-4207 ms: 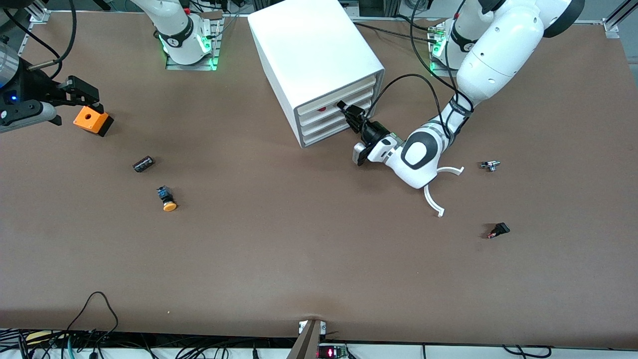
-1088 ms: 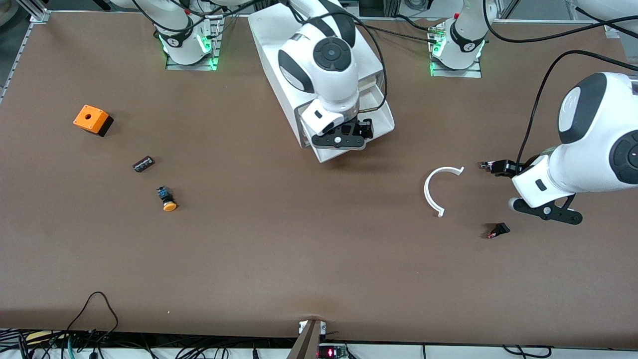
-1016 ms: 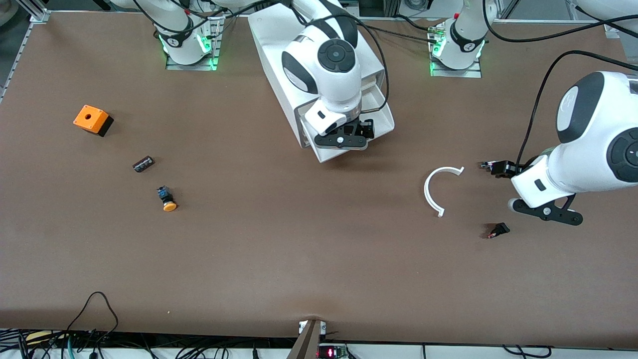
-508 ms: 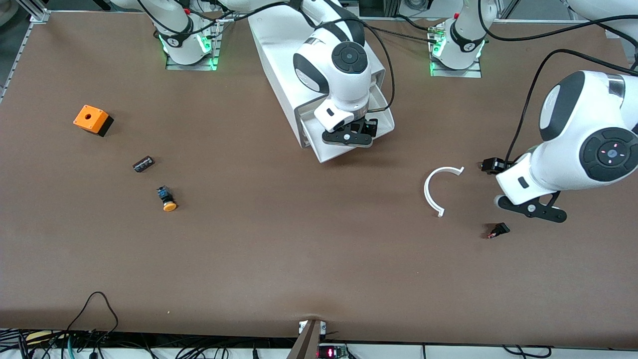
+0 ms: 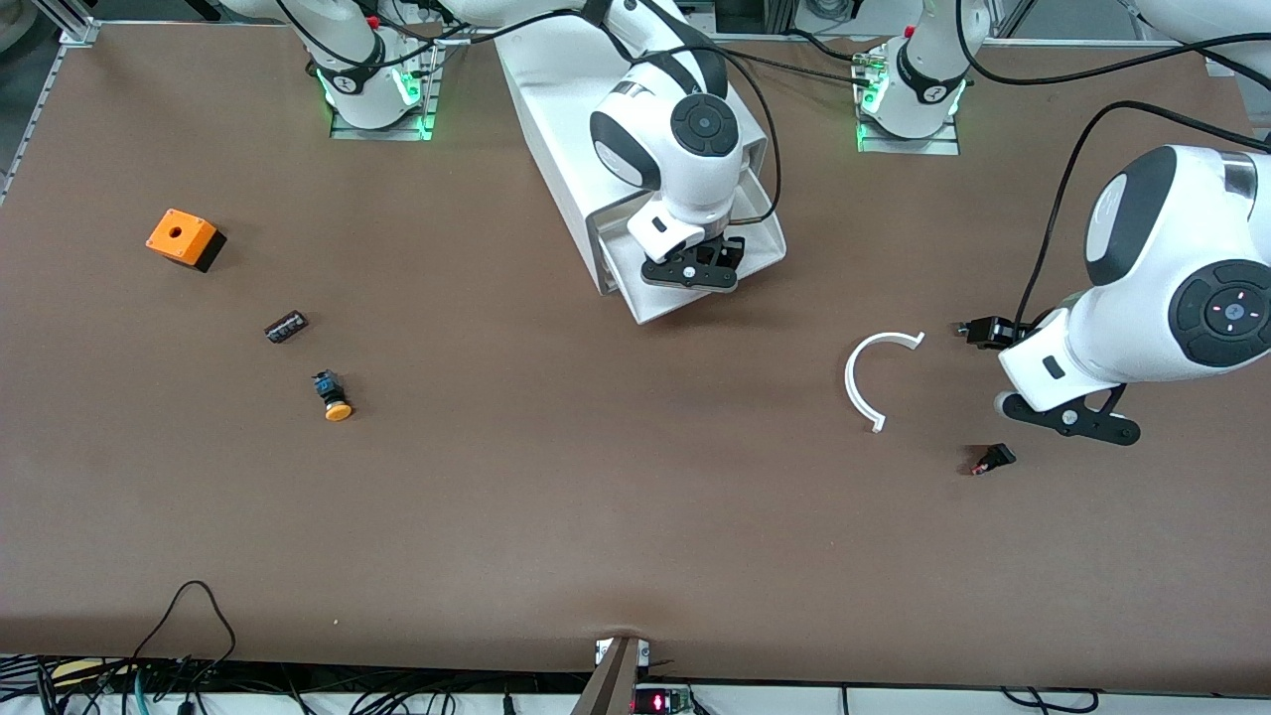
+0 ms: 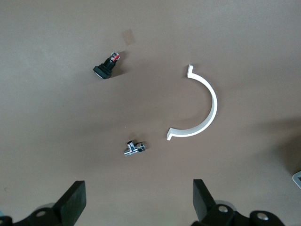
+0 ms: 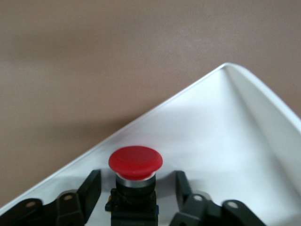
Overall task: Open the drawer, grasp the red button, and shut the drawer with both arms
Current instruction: 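Grasp the red push button inside the drawer with the right gripper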
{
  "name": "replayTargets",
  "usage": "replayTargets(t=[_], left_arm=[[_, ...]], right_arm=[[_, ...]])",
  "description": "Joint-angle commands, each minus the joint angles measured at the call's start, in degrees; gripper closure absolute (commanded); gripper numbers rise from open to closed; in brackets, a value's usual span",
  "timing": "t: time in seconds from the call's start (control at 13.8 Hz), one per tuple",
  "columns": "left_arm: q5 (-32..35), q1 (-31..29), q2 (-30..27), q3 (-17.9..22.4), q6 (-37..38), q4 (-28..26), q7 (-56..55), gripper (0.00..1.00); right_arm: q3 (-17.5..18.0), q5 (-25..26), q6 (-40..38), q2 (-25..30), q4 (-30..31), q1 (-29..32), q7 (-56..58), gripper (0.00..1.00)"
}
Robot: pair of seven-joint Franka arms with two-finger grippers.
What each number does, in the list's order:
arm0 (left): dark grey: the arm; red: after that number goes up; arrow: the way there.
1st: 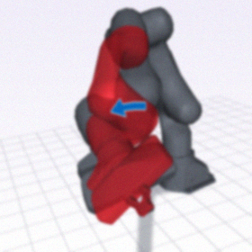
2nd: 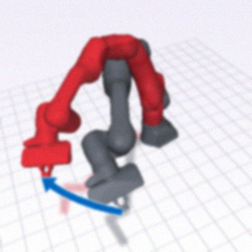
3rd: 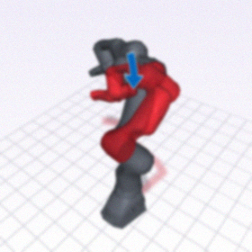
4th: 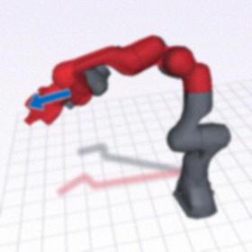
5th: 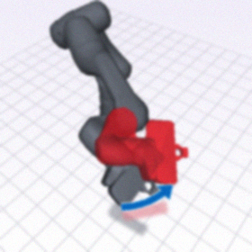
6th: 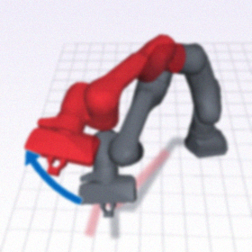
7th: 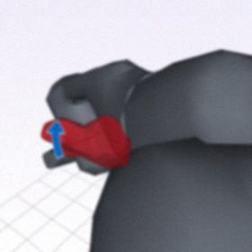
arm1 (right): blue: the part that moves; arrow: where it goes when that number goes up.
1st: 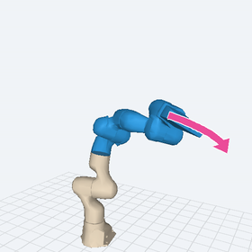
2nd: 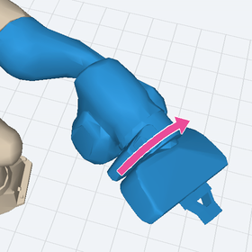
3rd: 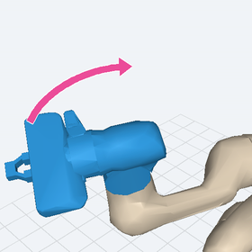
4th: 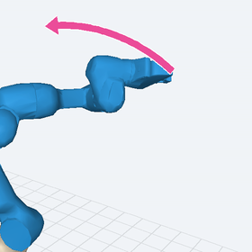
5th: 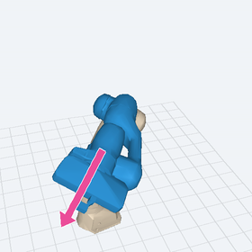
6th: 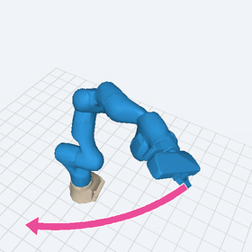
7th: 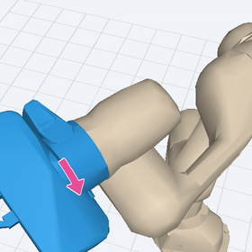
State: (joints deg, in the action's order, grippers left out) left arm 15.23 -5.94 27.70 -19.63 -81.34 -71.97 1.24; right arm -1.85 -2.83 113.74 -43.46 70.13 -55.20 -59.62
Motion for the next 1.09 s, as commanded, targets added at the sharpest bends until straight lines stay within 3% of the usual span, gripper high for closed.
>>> replayTargets(t=[0.0,0.07,0.15,0.44,0.73,1.02], left_arm=[[-0.55,-0.12,-0.1,-0.23,0.74,0.16,-0.53,0.0],[-0.55,-0.12,-0.1,-0.23,0.74,0.16,-0.71,0.0],[-0.64,-0.12,-0.1,-0.23,0.83,0.08,-1.84,0.0],[-5.37,-0.12,0.24,-0.23,0.32,-1.41,-20.44,0.0],[-7.93,1.89,0.69,-1.19,-11.35,-7.99,-30.03,0.0],[-8.2,5.67,0.69,-2.86,-24.01,-17.66,-44.18,0.0]], right_arm=[[-0.61,0.98,-0.01,1.0,0.53,-0.88,-0.85,0.65],[-0.61,0.98,-0.01,1.53,0.53,-0.88,-0.5,0.85],[-0.61,0.98,-0.45,1.88,0.53,-0.79,-0.24,1.0],[-1.92,0.63,-2.55,4.33,0.1,-0.27,2.66,1.0],[-2.55,-1.47,-9.23,8.81,-1.92,7.18,13.7,1.0],[-2.98,-3.68,-18.35,14.61,-1.84,16.24,32.5,1.0]])
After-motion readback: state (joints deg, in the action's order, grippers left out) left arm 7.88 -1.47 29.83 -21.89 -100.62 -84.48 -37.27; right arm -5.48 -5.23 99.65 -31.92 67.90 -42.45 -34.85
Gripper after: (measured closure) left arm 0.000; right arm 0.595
